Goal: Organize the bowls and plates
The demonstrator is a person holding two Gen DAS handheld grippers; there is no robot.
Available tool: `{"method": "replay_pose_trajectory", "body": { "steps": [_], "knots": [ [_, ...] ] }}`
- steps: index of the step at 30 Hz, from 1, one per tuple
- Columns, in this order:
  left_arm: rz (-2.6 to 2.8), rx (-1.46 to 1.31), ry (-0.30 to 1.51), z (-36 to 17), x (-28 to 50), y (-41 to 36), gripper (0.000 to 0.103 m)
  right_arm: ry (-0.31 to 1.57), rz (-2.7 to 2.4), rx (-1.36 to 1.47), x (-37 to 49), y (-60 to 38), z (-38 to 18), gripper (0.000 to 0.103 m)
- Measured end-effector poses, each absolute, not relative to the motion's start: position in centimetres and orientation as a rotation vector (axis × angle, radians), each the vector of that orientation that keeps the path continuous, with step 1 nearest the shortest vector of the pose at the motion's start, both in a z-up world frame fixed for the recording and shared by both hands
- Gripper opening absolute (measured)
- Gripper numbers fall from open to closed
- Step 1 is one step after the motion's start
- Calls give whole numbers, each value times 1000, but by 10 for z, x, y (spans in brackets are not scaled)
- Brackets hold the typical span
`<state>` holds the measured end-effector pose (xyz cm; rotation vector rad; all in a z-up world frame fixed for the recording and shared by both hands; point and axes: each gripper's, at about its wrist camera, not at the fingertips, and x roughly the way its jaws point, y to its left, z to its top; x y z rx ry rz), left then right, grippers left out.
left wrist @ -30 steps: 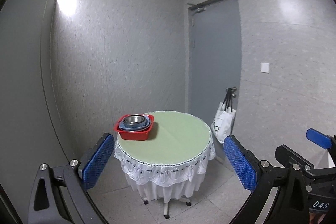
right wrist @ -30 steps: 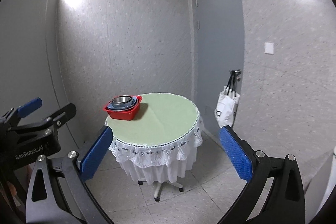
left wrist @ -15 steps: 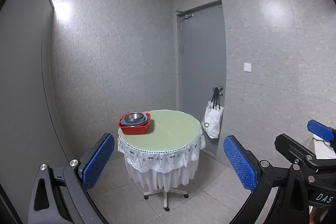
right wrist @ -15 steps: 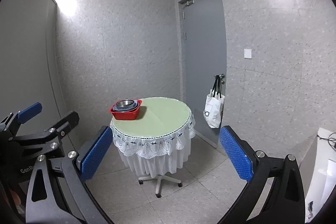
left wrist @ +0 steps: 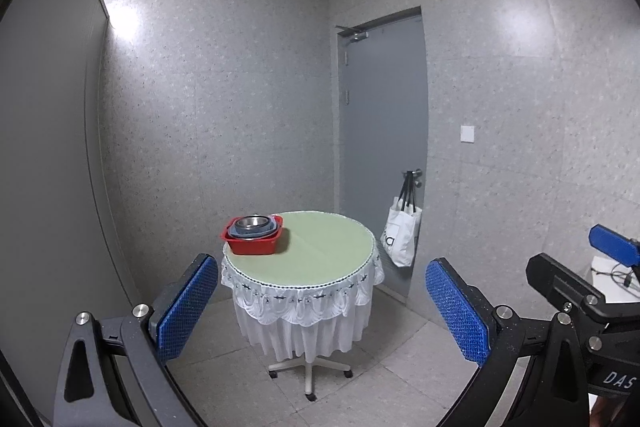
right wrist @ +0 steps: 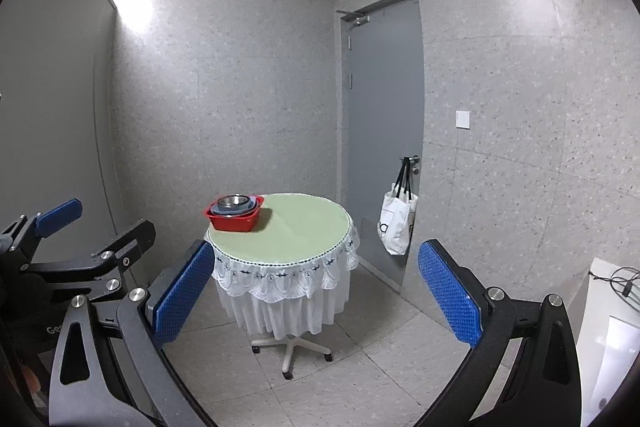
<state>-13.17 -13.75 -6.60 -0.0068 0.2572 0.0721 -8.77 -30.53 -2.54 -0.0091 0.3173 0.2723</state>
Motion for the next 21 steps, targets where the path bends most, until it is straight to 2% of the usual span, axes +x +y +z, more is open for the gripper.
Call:
{"method": "replay_pose_trajectory", "body": {
  "steps": [21],
  "knots": [
    [64,4,242,-63,-109,-145,103,306,260,2,-80,-315,-30,103]
  ]
}}
